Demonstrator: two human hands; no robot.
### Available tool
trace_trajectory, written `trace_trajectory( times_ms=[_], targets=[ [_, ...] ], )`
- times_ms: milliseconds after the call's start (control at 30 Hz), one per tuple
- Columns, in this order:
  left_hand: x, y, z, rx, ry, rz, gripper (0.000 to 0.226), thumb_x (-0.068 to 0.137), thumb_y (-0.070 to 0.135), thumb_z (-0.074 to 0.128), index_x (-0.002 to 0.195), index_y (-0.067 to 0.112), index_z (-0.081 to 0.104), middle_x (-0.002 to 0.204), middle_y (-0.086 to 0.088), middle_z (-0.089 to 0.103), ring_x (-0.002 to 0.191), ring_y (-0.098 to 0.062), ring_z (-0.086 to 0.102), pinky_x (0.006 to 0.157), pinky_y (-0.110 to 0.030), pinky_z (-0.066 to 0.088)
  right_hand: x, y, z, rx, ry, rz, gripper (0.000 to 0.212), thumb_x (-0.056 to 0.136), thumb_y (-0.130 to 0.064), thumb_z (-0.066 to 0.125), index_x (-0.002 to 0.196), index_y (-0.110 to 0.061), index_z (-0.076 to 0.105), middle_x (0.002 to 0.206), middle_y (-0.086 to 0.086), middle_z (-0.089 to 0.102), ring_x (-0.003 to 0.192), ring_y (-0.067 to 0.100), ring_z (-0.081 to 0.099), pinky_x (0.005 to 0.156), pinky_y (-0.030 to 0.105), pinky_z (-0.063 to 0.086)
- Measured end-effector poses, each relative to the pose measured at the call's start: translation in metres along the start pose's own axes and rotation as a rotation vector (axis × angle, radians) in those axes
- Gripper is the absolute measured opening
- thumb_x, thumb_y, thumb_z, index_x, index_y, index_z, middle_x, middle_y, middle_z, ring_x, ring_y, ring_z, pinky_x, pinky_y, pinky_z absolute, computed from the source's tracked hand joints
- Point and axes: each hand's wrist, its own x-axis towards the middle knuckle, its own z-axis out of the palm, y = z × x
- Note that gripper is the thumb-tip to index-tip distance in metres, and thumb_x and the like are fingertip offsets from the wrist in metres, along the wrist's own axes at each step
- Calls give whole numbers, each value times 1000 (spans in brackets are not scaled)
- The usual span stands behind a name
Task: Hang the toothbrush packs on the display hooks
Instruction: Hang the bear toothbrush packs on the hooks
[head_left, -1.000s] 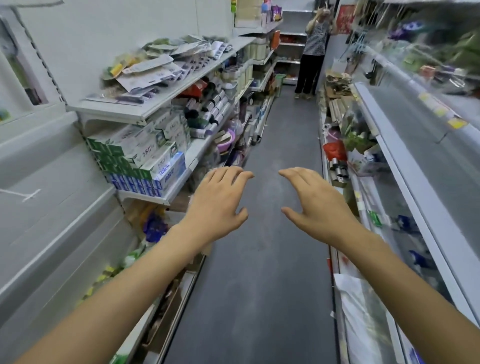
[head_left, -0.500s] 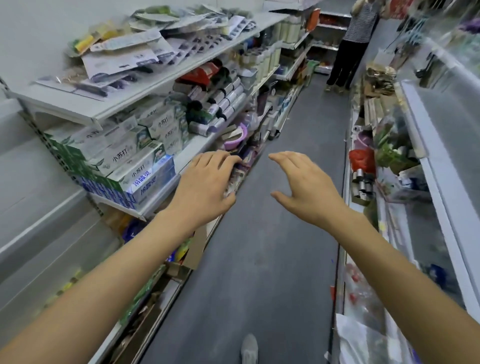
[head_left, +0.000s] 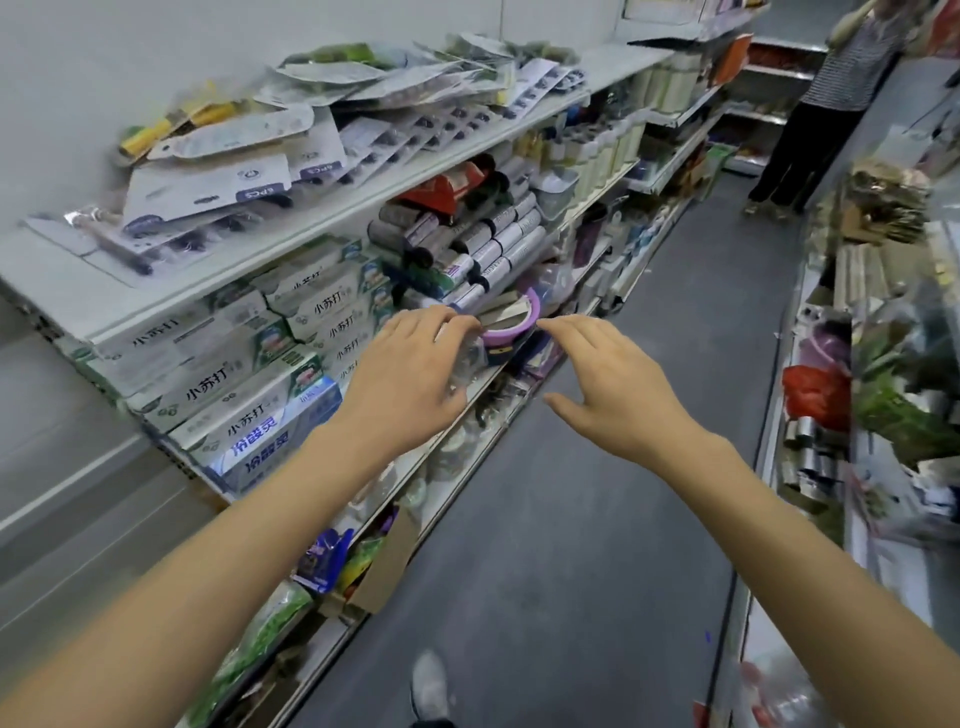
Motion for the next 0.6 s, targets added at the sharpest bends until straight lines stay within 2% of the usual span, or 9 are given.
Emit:
trace_trajectory(
  times_ms=[367,600],
  targets=[
    [117,-66,12,55,129,34,61,78,30,66,136,15,50,132,-8,53,124,-28,49,113,-41,35,160,41,15,-32,44,-101,70,90,-33,69,150,-17,38,150,0,44,141,21,38,111,35,37],
    [139,-133,-34,105,254,-164,62,82,33,59,141,19,45,138,-5,49,128,-26,45,110,-43,39,260,27,7,56,88,-212,69,93,-34,66,152,-19,34,151,2,43,141,22,36,109,38,37]
  ],
)
